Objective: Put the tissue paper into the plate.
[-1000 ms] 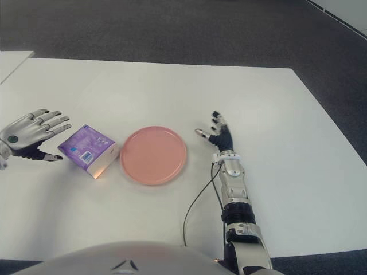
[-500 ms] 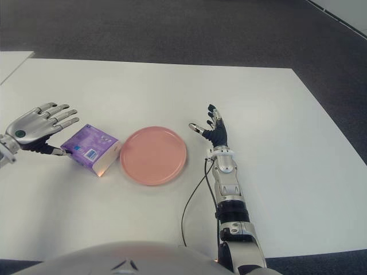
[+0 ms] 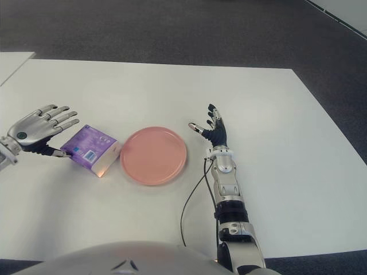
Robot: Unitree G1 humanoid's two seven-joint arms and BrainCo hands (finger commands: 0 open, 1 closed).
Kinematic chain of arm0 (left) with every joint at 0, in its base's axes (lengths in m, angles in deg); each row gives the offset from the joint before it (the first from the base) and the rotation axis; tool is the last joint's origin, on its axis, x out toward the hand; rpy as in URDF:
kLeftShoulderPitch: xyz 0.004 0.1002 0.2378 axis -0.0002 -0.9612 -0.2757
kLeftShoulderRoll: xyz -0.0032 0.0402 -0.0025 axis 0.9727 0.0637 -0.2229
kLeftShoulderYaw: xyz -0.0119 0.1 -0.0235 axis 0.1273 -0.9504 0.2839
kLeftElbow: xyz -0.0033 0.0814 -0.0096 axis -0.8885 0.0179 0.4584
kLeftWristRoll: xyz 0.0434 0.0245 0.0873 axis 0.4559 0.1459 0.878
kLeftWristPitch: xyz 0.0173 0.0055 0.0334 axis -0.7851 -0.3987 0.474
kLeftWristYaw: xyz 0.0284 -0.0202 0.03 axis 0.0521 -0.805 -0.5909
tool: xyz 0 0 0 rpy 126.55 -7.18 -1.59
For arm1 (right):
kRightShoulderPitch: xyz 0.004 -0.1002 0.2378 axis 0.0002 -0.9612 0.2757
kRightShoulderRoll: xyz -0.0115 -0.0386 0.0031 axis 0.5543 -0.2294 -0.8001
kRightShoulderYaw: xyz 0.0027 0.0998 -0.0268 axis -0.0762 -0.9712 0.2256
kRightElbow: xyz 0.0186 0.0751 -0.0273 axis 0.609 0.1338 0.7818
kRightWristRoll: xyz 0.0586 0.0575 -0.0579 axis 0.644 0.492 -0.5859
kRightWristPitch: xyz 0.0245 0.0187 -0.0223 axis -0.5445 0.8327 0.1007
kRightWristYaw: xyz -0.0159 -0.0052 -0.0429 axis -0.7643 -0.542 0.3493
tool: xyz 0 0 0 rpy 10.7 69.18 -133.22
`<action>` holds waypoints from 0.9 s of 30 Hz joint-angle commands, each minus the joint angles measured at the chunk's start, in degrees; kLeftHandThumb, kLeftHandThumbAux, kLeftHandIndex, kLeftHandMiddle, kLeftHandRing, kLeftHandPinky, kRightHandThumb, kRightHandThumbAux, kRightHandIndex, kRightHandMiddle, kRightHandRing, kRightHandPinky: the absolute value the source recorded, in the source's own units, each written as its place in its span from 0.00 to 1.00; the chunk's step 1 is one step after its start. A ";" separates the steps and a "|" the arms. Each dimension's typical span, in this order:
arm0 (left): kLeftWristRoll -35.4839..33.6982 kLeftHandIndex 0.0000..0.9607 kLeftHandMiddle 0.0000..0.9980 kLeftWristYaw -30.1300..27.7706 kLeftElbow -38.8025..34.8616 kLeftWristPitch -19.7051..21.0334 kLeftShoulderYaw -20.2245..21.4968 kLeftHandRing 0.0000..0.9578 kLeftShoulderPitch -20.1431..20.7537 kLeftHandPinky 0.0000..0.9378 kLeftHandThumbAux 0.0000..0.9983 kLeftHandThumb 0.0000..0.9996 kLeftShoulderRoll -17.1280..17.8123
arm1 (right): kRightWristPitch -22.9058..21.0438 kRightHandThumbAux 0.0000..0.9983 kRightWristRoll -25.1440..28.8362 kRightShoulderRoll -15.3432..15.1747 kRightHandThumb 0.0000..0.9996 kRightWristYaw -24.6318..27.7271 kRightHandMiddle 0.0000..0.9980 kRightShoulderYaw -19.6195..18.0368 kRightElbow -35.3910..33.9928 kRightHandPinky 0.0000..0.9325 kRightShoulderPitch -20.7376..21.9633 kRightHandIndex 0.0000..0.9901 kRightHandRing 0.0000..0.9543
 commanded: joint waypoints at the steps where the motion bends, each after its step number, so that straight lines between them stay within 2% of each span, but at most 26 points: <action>1: 0.06 0.00 0.00 1.20 1.38 0.31 -1.31 0.00 0.64 0.00 0.13 0.41 0.59 | -1.51 0.85 -0.38 0.54 0.00 -0.44 0.04 0.34 0.00 0.07 -0.76 0.04 0.03; 11: 0.67 0.00 0.00 2.35 1.63 1.62 -1.61 0.00 1.11 0.00 0.13 0.44 0.97 | -1.64 0.85 -0.69 0.88 0.00 -0.73 0.04 0.56 -0.28 0.07 -0.86 0.04 0.03; 27: 5.95 0.00 0.00 3.09 -1.61 3.24 -3.60 0.00 1.34 0.00 0.14 0.48 5.98 | -2.43 0.85 -1.02 1.30 0.00 -0.99 0.04 0.86 -1.51 0.07 -1.27 0.04 0.03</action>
